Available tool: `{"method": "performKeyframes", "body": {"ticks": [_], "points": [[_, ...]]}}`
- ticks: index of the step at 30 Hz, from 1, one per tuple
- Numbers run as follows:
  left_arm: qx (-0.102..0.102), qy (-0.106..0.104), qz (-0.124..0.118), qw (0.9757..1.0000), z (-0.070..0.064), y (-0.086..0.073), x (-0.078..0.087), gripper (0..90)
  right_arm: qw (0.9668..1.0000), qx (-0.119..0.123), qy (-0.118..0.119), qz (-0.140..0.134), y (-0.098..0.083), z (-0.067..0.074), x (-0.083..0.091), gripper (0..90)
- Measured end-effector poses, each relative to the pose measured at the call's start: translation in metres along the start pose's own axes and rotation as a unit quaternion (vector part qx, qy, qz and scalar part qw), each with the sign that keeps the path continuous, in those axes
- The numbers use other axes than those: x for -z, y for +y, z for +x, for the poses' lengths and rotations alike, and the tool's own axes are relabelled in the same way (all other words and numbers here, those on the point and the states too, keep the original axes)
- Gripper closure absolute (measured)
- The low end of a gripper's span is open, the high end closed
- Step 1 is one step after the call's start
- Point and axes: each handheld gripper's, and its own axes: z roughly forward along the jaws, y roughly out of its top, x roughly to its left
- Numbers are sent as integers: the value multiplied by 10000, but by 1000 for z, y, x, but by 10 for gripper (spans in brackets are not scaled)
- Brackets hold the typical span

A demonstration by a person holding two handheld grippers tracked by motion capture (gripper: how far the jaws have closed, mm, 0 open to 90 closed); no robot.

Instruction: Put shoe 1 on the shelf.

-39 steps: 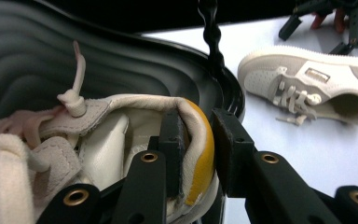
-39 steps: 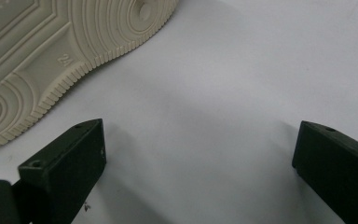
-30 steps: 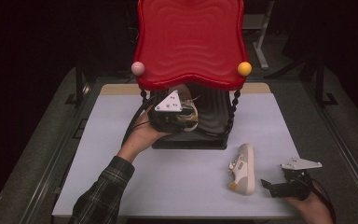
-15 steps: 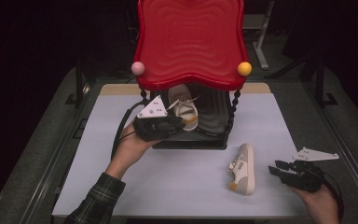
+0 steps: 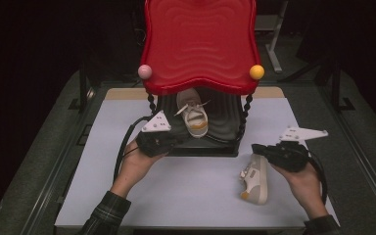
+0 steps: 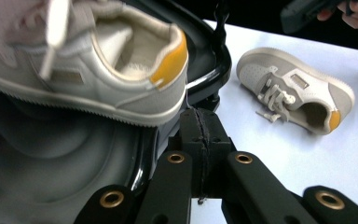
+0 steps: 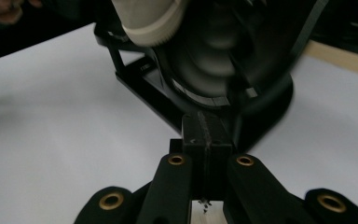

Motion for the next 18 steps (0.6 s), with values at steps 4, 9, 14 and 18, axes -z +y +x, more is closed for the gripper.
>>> {"method": "performKeyframes", "body": {"ticks": [4,9,14,18], "points": [[-1,-90,37,10000,-3,-3,-9,898,9996,164,215,-17,21,8,-27,897],[9,-151,5,9999,-6,-2,-17,898,9989,266,381,-39,36,15,-48,898],[21,-117,-62,9999,-6,3,-29,898,9984,343,455,-60,50,21,-68,898],[90,-110,-147,9998,-4,5,-38,898,9982,431,408,-19,57,24,-81,898]]}}
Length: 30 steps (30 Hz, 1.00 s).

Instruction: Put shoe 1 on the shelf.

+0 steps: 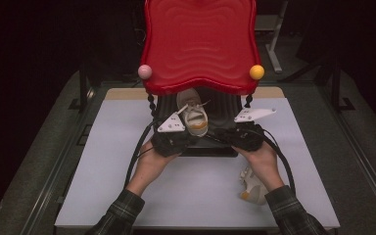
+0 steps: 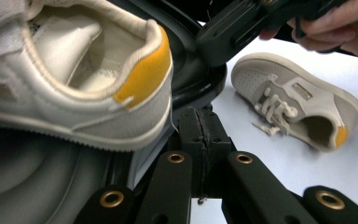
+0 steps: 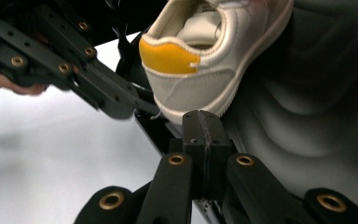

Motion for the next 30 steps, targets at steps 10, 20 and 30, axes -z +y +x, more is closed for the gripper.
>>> {"method": "performKeyframes", "body": {"ticks": [10,20,30], "points": [[-94,247,90,9996,10,-1,4,899,9999,116,-50,13,10,3,-19,898],[-15,524,100,9986,18,-6,19,899,9998,169,70,19,18,11,-34,898],[63,875,126,9961,23,-8,19,899,9999,107,34,-7,22,12,-47,898]]}}
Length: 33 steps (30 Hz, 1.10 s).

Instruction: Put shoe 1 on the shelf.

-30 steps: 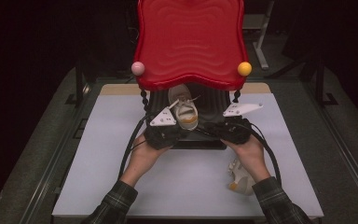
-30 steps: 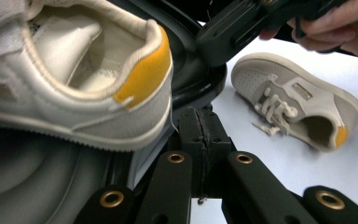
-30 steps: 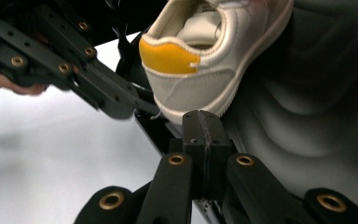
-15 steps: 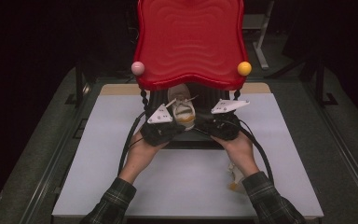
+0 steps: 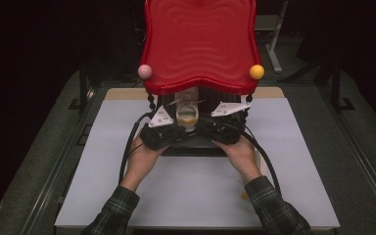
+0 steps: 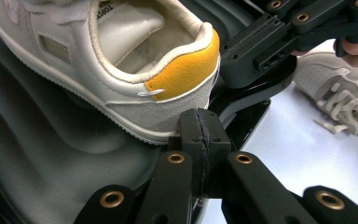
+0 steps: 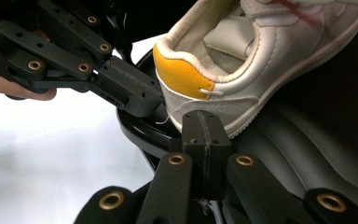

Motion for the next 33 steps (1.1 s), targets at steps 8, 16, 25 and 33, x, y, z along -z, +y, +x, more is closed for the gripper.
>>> {"method": "performKeyframes", "body": {"ticks": [8,16,25,33], "points": [[-32,69,97,9999,1,-1,-2,898,10000,29,1,91,-2,0,-7,898],[-196,-168,129,9996,-6,-1,9,891,9999,-14,16,152,-4,1,8,898],[-132,-594,171,9980,-18,-13,33,686,9991,54,283,310,-20,6,38,898],[-15,-657,402,9970,-28,-41,47,457,9991,-31,258,349,-39,-2,65,897]]}}
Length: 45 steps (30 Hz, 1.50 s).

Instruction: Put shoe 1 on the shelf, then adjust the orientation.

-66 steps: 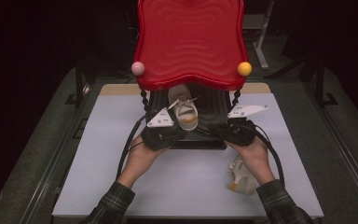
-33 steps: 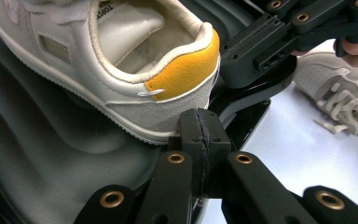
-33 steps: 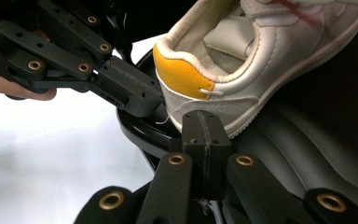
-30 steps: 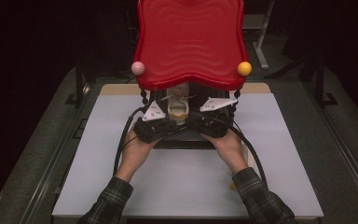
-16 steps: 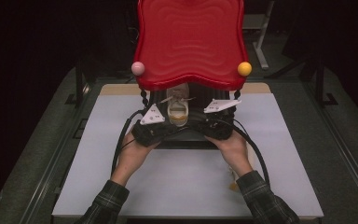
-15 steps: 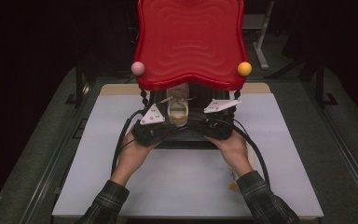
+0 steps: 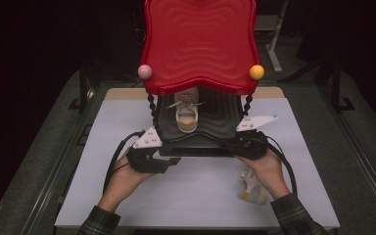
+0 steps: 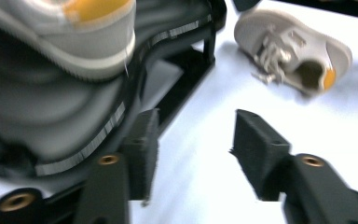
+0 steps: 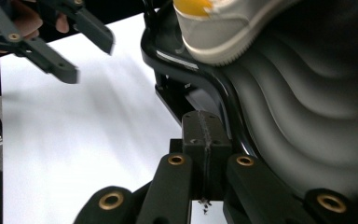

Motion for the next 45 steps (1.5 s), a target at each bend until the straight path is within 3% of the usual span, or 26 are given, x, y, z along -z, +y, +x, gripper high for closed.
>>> {"method": "performKeyframes", "body": {"ticks": [3,4,5,8,9,11,13,20,24,26,29,45], "points": [[49,-21,276,9996,-3,-23,6,341,9999,-102,-57,34,-14,-7,14,897],[49,-21,276,9996,-3,-23,6,305,9999,-144,-71,42,-18,-9,18,897],[94,12,400,9992,-3,-35,9,268,9998,-163,-76,41,-21,-11,21,897],[198,52,449,9988,-1,-49,11,215,9997,-219,-127,57,-27,-14,28,897],[250,138,562,9980,2,-62,13,169,9995,-259,-186,69,-33,-17,35,897],[269,187,613,9976,3,-69,13,146,9993,-298,-232,80,-37,-19,38,897],[303,332,739,9962,6,-86,14,132,9986,-392,-329,144,-47,-25,47,897],[251,452,926,9944,12,-115,13,131,9959,-631,-608,215,-69,-35,70,897],[242,426,957,9942,14,-123,9,130,9945,-765,-664,272,-80,-39,77,897],[267,301,751,9964,15,-128,7,131,9941,-776,-689,330,-84,-39,78,897],[260,244,622,9974,16,-132,8,130,9935,-794,-712,401,-88,-38,77,897],[256,239,616,9975,17,-132,8,130,9893,-1067,-886,448,-111,-44,95,897]]}}
